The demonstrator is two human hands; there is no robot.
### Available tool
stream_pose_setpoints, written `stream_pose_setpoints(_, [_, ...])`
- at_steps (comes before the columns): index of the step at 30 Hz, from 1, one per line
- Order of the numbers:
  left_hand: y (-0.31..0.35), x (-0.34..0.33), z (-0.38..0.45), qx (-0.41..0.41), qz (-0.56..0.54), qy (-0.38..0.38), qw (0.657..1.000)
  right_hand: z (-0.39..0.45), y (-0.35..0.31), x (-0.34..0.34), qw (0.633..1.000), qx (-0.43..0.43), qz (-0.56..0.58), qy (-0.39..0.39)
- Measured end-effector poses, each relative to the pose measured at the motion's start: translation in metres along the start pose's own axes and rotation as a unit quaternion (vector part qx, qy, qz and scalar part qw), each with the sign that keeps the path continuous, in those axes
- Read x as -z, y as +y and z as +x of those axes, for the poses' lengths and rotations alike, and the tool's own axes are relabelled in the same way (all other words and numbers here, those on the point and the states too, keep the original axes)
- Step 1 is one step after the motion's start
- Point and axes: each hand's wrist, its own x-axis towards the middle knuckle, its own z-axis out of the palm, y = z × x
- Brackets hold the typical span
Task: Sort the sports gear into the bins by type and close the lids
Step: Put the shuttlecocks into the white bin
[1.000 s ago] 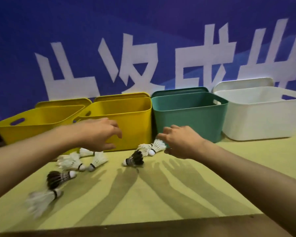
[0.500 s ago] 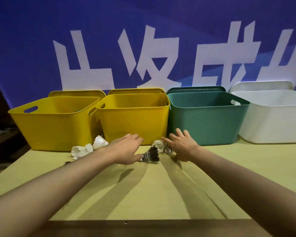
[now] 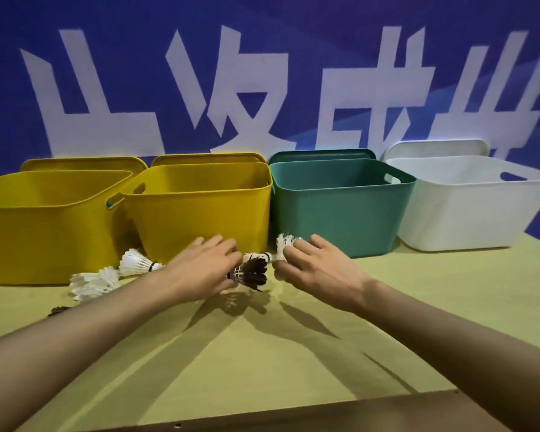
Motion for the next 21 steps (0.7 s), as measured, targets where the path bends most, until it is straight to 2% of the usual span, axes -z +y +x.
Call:
stream_pose_setpoints(4, [0.010, 0.049, 0.016, -0.053, 0.024, 0.090, 0.994, -0.056, 0.039, 0.026, 0.998, -0.044, -0.025, 0.033])
stream_pose_setpoints(10, [0.047, 0.107, 0.079, -0.108, 0.063, 0.133, 0.983, -0.138, 0.100, 0.044, 0.993, -0.086, -0.076, -0.032])
stream_pose_setpoints(14, [0.077, 0.132, 0.129, -0.144, 0.071, 0.153, 0.975, -0.185, 0.136, 0.053, 0.986, -0.128, -0.095, -0.047])
stream_pose_setpoints(18, [0.103, 0.149, 0.179, -0.168, 0.070, 0.184, 0.966, -0.216, 0.189, 0.062, 0.978, -0.172, -0.119, -0.020])
stream_pose_setpoints(21, [0.120, 0.158, 0.211, -0.177, 0.071, 0.203, 0.961, -0.212, 0.257, 0.066, 0.949, -0.286, -0.127, 0.047])
